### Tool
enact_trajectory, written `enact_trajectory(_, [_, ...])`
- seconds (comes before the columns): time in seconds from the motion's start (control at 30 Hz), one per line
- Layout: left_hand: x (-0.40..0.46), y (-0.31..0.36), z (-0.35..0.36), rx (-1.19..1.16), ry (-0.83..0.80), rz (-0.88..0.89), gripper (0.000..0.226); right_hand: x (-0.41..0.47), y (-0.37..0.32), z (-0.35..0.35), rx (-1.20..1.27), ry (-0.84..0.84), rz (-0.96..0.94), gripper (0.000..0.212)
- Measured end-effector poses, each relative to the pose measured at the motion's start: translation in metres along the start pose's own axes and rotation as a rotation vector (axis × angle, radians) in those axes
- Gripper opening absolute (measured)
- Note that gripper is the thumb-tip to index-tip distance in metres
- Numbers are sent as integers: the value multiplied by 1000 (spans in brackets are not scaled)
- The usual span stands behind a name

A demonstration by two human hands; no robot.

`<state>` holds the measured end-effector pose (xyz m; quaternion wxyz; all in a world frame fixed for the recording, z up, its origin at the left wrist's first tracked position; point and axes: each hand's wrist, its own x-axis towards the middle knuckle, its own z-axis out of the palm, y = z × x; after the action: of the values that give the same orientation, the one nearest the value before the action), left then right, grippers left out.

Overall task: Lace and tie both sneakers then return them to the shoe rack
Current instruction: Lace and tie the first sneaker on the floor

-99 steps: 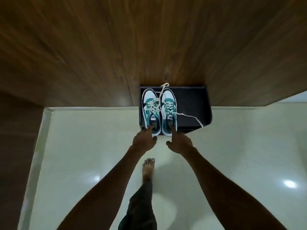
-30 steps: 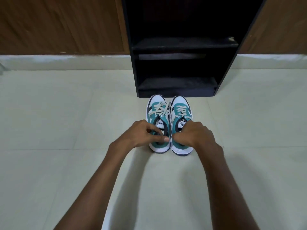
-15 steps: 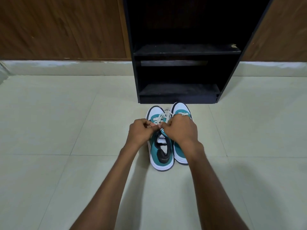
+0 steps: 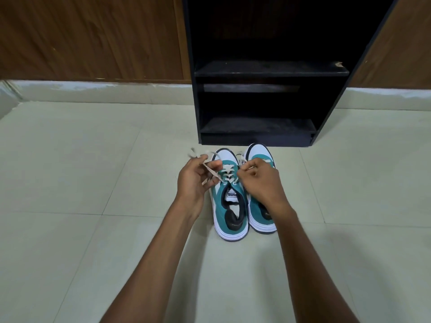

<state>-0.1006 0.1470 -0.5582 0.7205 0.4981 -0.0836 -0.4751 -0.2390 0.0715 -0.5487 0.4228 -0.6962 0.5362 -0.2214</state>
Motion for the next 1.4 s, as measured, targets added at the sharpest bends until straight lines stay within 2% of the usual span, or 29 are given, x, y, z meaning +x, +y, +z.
enact_trajectory(0.07, [0, 3, -2, -58, 13, 47, 9, 1, -4, 2, -68, -45, -10, 20])
enact_trajectory(0.23, [-2, 13, 6, -24, 66, 129, 24, 6, -11, 11, 66, 2, -2, 22])
enact_trajectory(0.33, [-4, 15, 14, 105, 30, 145, 25, 4, -15, 12, 242, -24, 5, 20])
enact_trajectory(0.43, [-4, 21, 23, 153, -24, 259, 25, -1, -26, 6, 426, -133, -19, 15])
enact_trajectory(0.5, [-3, 32, 29, 88, -36, 311, 23, -3, -35, 3, 465, -146, -56, 16])
enact_trajectory(0.67, [4, 63, 46, -117, 28, 219, 23, -1, -58, -8, 600, 0, -148, 24])
enact_trajectory(0.8, [8, 74, 53, -118, 51, 209, 27, 8, -66, -6, 432, -74, -186, 14])
enact_trajectory(0.97, [9, 86, 59, -178, 2, 261, 24, 5, -70, 11, 150, -225, -224, 21])
enact_trajectory(1.1, [17, 98, 55, -216, 117, 342, 26, 2, -62, 22, 156, -162, -240, 18])
enact_trajectory(1.2, [29, 98, 38, -186, 391, 381, 19, 3, -59, 21, 173, -129, -242, 17])
enact_trajectory(1.3, [44, 74, 10, -116, 609, 223, 25, 5, -62, 20, 131, -96, -265, 15])
enact_trajectory(1.4, [42, 47, -2, -2, 637, -25, 49, 9, -61, 21, 146, -50, -228, 14])
